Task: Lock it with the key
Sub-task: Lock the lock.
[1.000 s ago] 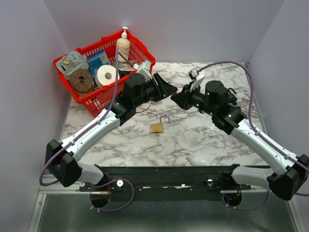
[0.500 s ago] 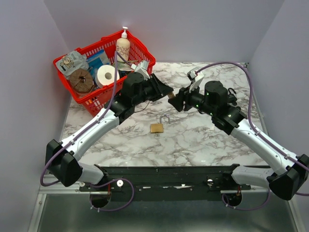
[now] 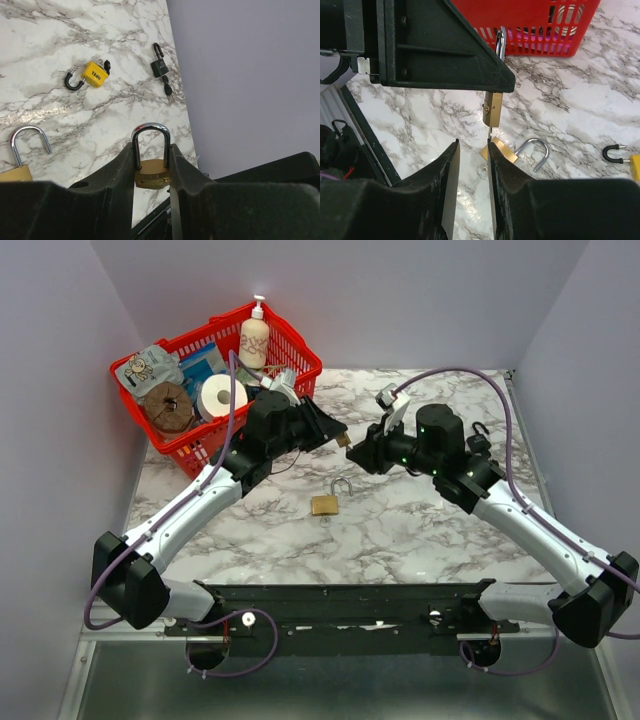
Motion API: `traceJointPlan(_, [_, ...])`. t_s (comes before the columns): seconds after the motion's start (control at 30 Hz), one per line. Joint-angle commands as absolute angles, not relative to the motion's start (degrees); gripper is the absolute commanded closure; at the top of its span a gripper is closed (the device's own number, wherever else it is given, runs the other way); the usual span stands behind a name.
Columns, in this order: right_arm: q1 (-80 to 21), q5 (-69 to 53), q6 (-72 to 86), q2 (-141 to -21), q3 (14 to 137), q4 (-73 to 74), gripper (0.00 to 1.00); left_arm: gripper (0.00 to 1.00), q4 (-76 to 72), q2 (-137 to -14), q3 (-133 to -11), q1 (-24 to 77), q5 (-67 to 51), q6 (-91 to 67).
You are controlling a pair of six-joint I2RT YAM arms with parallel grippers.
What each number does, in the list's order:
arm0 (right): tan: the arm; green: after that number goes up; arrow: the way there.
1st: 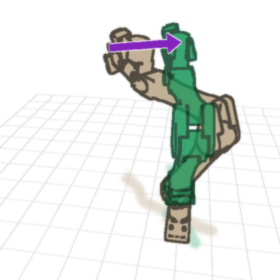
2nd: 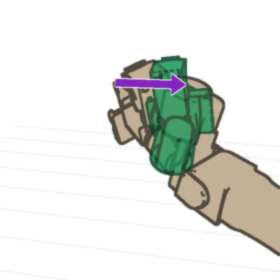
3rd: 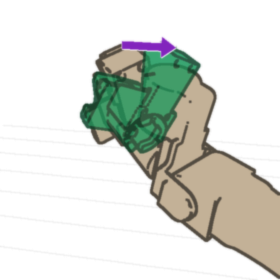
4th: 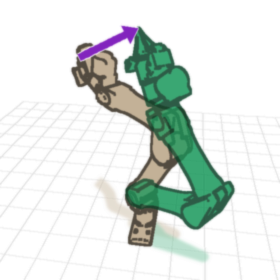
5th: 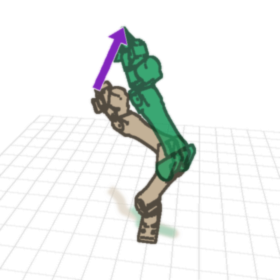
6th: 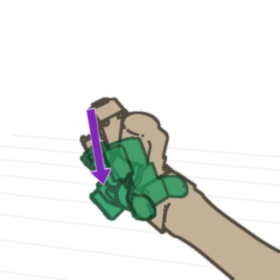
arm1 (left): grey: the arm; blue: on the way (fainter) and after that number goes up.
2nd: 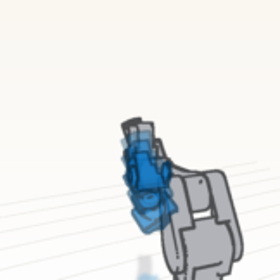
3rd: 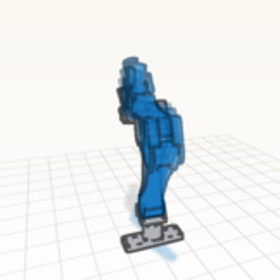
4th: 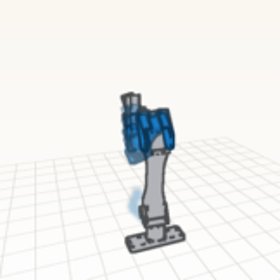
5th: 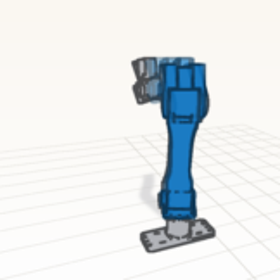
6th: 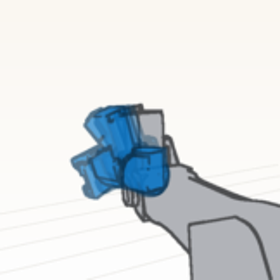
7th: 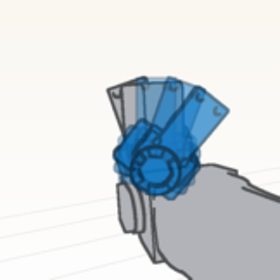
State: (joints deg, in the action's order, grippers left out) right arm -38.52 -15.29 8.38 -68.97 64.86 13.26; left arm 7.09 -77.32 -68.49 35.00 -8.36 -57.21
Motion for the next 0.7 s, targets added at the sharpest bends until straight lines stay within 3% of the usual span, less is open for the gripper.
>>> traceJointPlan(0.0, [-38.3, -17.2, 7.2, -70.7, 68.1, 13.8, 0.65, 1.0, 6.2, -75.1, -68.2, 35.2, -9.9, -58.9])
traceJointPlan(0.4, [-38.3, -16.1, 7.1, -72.2, 67.7, 14.2, 0.7, 1.0, 5.6, -75.2, -68.3, 35.3, -9.8, -60.2])
traceJointPlan(0.67, [-38.1, -12.4, 7.6, -73.1, 68.4, 15.6, 0.66, 1.0, 6.0, -75.5, -69.2, 35.0, -9.7, -59.6])
